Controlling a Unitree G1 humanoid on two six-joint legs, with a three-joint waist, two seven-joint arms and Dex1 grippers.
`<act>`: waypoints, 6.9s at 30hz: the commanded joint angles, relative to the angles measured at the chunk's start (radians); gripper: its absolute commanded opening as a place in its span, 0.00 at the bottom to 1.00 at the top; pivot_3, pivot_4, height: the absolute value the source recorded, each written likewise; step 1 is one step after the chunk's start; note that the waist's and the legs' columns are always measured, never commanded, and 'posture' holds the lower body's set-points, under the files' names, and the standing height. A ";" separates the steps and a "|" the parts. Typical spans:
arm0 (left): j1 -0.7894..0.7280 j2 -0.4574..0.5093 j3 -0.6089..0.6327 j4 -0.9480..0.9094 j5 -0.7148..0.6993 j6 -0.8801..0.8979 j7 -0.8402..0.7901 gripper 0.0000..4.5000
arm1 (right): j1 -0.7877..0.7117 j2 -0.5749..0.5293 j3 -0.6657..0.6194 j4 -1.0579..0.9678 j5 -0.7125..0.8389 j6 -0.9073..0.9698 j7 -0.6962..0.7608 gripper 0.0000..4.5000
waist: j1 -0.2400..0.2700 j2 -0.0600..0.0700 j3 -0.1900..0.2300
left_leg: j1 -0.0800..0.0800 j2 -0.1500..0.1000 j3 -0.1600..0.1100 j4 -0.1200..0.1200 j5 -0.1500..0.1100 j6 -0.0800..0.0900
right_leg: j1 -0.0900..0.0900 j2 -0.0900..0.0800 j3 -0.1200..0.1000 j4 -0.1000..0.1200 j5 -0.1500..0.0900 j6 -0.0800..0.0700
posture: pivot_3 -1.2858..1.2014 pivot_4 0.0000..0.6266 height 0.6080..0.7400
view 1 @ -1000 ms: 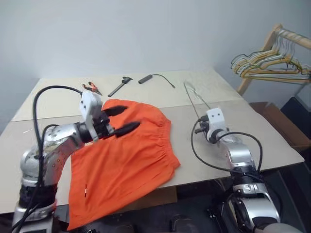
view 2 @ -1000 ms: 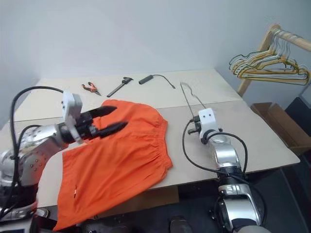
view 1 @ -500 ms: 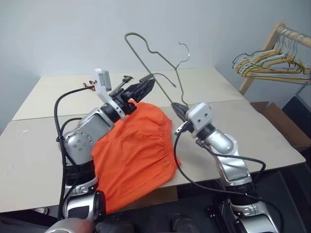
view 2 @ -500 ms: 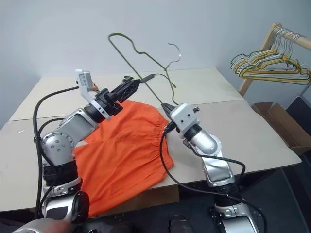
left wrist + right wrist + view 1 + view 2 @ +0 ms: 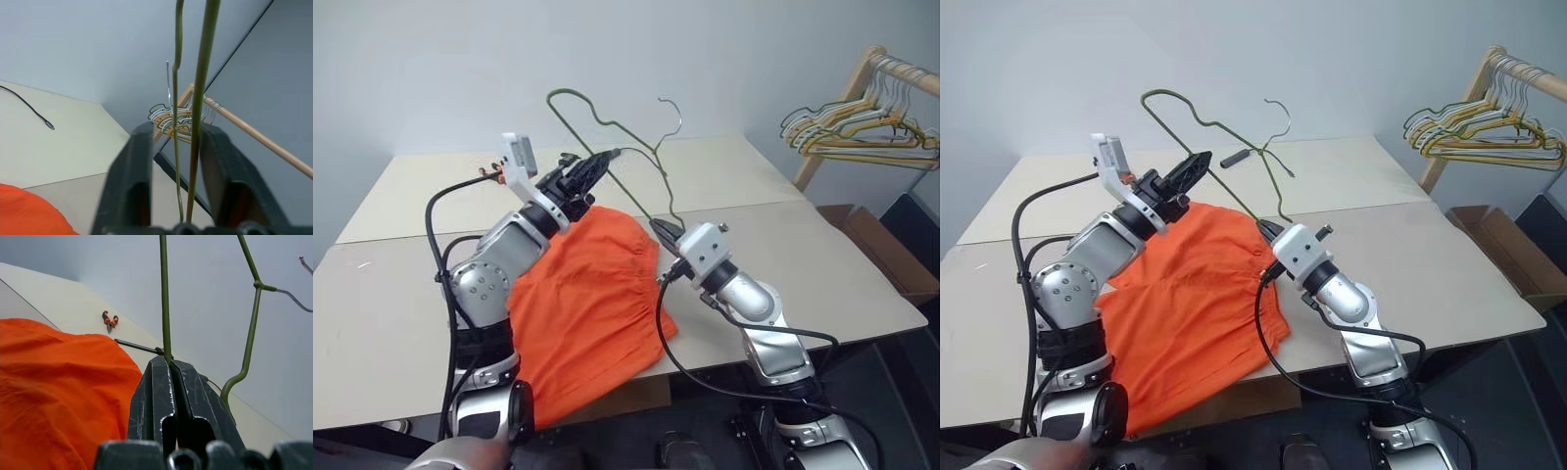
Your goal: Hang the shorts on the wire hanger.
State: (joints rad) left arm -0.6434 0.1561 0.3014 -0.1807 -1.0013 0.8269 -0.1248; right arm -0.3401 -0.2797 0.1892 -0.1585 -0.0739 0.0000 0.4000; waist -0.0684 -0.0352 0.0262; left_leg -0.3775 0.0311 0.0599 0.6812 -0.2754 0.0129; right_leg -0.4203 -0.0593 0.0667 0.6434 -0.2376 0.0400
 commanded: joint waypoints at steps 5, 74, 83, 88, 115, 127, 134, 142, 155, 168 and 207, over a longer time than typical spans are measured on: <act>-0.015 0.017 -0.015 0.001 0.033 -0.050 -0.016 0.00 | -0.012 -0.008 -0.003 -0.019 -0.012 -0.038 0.002 0.00 | 0.000 0.000 0.000 | 0.000 0.000 0.000 0.000 0.000 0.000 | 0.000 0.000 0.000 0.000 0.000 0.000 | 0.50 0.00 1.00; 0.069 0.368 0.005 0.172 -0.042 -0.171 -1.062 0.44 | -0.430 -0.203 -0.138 0.095 0.943 1.020 0.693 0.00 | 0.000 0.000 0.000 | 0.008 0.002 -0.003 0.001 0.000 0.001 | 0.013 0.001 -0.007 -0.004 -0.001 -0.001 | 0.50 0.00 1.00; 0.268 0.557 -0.242 0.121 0.374 -0.353 -1.109 0.99 | -0.369 -0.226 -0.283 0.085 1.015 1.103 0.565 0.00 | -0.004 0.000 0.001 | 0.008 0.003 -0.001 0.000 0.000 0.001 | 0.012 0.001 -0.007 -0.005 -0.001 -0.001 | 0.49 0.00 1.00; 0.308 0.640 -0.252 0.099 0.492 -0.452 -1.111 0.99 | -0.256 -0.357 -0.338 0.081 1.040 1.255 0.494 0.00 | 0.004 0.000 0.001 | 0.003 0.003 0.000 0.000 0.000 0.001 | 0.009 -0.001 -0.010 -0.008 -0.001 -0.002 | 0.48 0.00 1.00; 0.292 0.723 -0.331 0.081 0.604 -0.547 -1.258 0.99 | 0.031 -0.597 -0.313 0.421 1.001 1.570 0.585 0.00 | -0.055 0.002 0.001 | -0.005 0.002 0.001 0.001 -0.002 0.004 | 0.002 0.001 -0.004 -0.012 0.001 0.002 | 0.46 0.00 1.00; 0.308 0.703 -0.337 0.074 0.607 -0.539 -1.230 0.99 | 0.037 -0.484 -0.343 0.403 1.004 1.555 0.585 0.00 | -0.057 0.002 0.000 | -0.006 0.002 0.000 0.002 -0.002 0.004 | 0.002 0.001 -0.003 -0.011 0.002 0.003 | 0.47 0.00 1.00; 0.321 0.701 -0.332 0.071 0.602 -0.538 -1.225 0.99 | 0.053 -0.459 -0.340 0.370 1.012 1.541 0.601 0.00 | -0.056 0.002 0.000 | -0.005 0.002 0.000 0.002 -0.002 0.004 | 0.002 0.001 -0.003 -0.010 0.002 0.004 | 0.47 0.00 1.00; 0.330 0.706 -0.328 0.067 0.607 -0.540 -1.219 0.99 | 0.053 -0.466 -0.253 0.341 0.999 1.523 0.654 0.00 | -0.056 0.002 0.000 | -0.005 0.003 0.000 0.002 -0.002 0.004 | 0.002 0.001 -0.003 -0.010 0.002 0.004 | 0.48 0.00 1.00; 0.368 0.715 -0.330 0.027 0.622 -0.543 -1.199 0.99 | -0.284 -0.498 0.060 0.634 0.827 1.415 0.910 0.00 | -0.053 0.002 0.000 | -0.004 0.002 0.001 0.005 -0.002 0.005 | 0.002 0.001 -0.002 -0.008 0.003 0.004 | 0.49 0.00 1.00; 0.416 0.713 -0.311 -0.039 0.619 -0.523 -1.138 0.99 | -0.534 -0.348 0.248 1.038 0.567 1.196 1.130 0.00 | -0.026 0.003 0.000 | -0.005 0.002 0.001 0.012 -0.002 0.005 | 0.000 0.001 -0.002 0.000 0.003 0.004 | 0.52 0.00 1.00; -0.373 0.490 -0.346 0.752 0.824 -0.884 -1.059 0.99 | -0.345 -0.411 0.001 0.174 0.304 0.860 0.636 0.00 | -0.029 0.005 -0.002 | -0.011 0.001 0.004 0.015 -0.003 0.006 | -0.002 0.000 -0.004 -0.001 0.003 0.004 | 0.47 0.00 1.00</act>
State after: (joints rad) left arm -0.9518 0.6471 -0.0640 0.5556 -0.1463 -0.0467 -1.1467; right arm -0.6506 -0.6773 0.2001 0.0797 0.2179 0.8323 1.0378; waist -0.0975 -0.0297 0.0246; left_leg -0.3894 0.0321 0.0643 0.6966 -0.2781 0.0189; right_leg -0.4229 -0.0592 0.0625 0.6427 -0.2349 0.0438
